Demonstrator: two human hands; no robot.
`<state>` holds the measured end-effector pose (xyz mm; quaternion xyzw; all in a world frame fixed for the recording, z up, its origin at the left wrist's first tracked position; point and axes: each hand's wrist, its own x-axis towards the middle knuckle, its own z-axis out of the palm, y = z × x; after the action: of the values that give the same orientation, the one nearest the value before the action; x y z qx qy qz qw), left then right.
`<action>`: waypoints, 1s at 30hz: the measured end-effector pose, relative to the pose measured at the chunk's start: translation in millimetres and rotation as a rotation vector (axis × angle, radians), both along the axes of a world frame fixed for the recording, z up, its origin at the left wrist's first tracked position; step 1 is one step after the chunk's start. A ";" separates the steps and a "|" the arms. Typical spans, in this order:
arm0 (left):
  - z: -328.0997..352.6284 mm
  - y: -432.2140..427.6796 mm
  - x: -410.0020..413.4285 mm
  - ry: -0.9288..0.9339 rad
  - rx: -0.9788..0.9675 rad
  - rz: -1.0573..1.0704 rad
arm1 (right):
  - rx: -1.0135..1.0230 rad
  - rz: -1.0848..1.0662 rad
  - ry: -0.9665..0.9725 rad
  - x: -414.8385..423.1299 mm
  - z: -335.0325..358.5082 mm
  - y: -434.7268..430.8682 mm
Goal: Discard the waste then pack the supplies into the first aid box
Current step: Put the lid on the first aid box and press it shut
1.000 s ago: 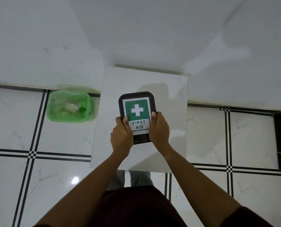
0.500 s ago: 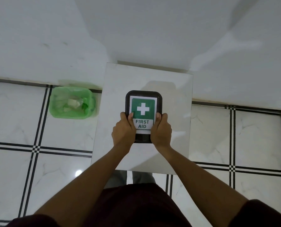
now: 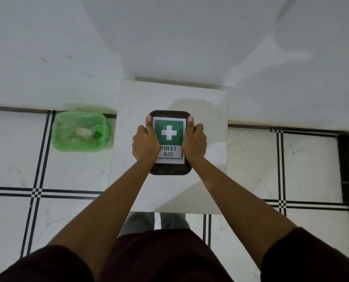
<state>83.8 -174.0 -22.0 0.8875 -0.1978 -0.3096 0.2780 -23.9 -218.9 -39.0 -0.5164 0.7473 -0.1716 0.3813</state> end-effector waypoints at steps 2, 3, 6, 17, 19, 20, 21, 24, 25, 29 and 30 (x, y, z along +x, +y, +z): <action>-4.2 -0.2 0.7 0.024 -0.065 -0.007 | -0.043 -0.014 -0.036 2.0 -4.4 0.2; -5.9 -0.6 2.0 0.042 -0.091 0.002 | -0.064 -0.011 -0.048 2.4 -5.9 0.7; -10.6 0.2 5.8 0.085 -0.152 0.037 | -0.091 0.005 -0.076 1.8 -12.0 -0.5; -21.5 -1.6 11.4 0.148 -0.174 0.107 | -0.041 -0.047 -0.204 -2.3 -21.8 -5.5; -16.2 -1.9 10.0 0.154 -0.174 0.117 | -0.030 -0.054 -0.200 -1.3 -17.8 -5.3; -13.7 -2.1 9.3 0.141 -0.164 0.120 | -0.025 -0.058 -0.187 -0.9 -16.9 -5.0; -10.4 -3.7 8.6 0.115 -0.148 0.113 | -0.027 -0.064 -0.172 -0.5 -15.6 -5.3; 0.6 -17.5 9.0 0.101 -0.144 0.116 | -0.102 -0.053 -0.129 3.9 -10.0 -13.0; 4.1 -24.2 10.2 0.121 -0.156 0.144 | -0.135 -0.045 -0.117 6.1 -8.4 -18.0; 4.4 -37.7 11.6 0.150 -0.167 0.212 | -0.149 -0.006 -0.064 13.7 -8.5 -33.6; 1.2 -37.3 11.6 0.152 -0.148 0.205 | -0.147 0.006 -0.049 14.1 -10.8 -35.8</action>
<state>95.4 -211.3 -20.8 0.8543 -0.1066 -0.3304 0.3869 -9.8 -254.7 -49.7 -0.5408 0.7216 -0.2376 0.3611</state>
